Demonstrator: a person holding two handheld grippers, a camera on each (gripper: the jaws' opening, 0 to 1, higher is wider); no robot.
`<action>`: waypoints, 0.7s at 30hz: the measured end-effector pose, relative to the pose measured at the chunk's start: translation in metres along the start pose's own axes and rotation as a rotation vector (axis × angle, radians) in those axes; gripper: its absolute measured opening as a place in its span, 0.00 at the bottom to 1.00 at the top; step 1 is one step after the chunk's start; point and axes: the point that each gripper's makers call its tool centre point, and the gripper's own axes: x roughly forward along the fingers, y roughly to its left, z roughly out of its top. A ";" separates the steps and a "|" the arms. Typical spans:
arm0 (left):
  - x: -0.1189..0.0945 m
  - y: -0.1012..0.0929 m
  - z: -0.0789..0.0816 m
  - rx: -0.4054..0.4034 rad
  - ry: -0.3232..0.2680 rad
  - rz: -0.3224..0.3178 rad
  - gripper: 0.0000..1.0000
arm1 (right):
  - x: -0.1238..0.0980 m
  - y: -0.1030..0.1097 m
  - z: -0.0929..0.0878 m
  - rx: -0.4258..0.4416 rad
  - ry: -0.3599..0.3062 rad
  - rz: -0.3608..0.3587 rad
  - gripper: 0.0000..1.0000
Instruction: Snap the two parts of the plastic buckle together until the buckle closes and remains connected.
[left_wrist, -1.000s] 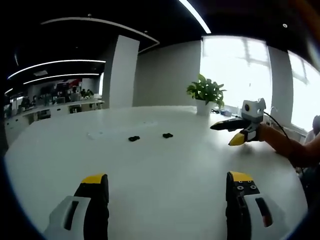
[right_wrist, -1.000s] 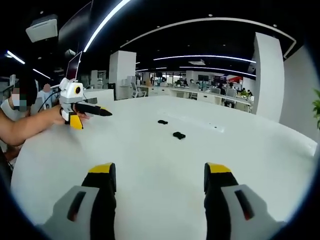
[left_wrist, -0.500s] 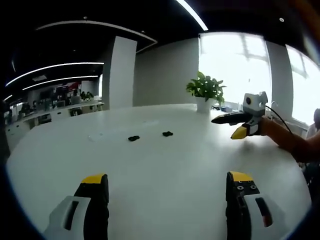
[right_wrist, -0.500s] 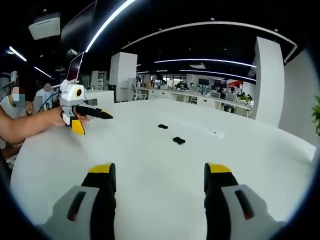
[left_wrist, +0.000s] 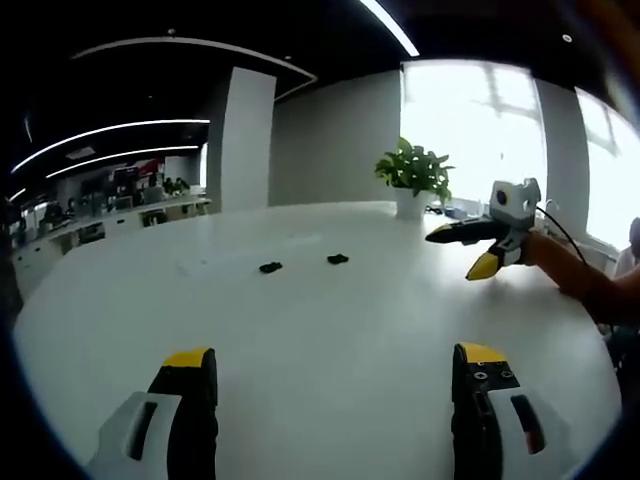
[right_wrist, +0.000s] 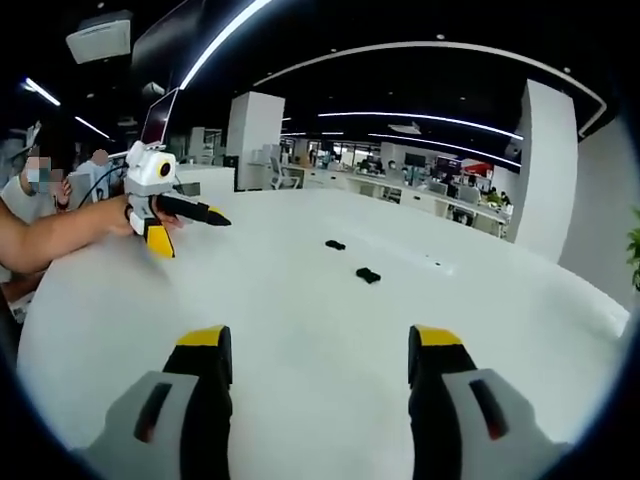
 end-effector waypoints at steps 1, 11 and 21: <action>-0.002 -0.002 0.000 0.001 0.003 -0.007 0.99 | 0.000 0.001 0.003 0.005 -0.011 0.006 0.74; 0.000 -0.012 0.001 0.060 0.010 -0.013 0.99 | -0.001 -0.003 0.002 0.040 -0.019 -0.011 0.71; 0.002 -0.005 0.007 0.022 -0.014 -0.005 0.99 | -0.001 -0.006 -0.004 0.058 -0.008 -0.021 0.70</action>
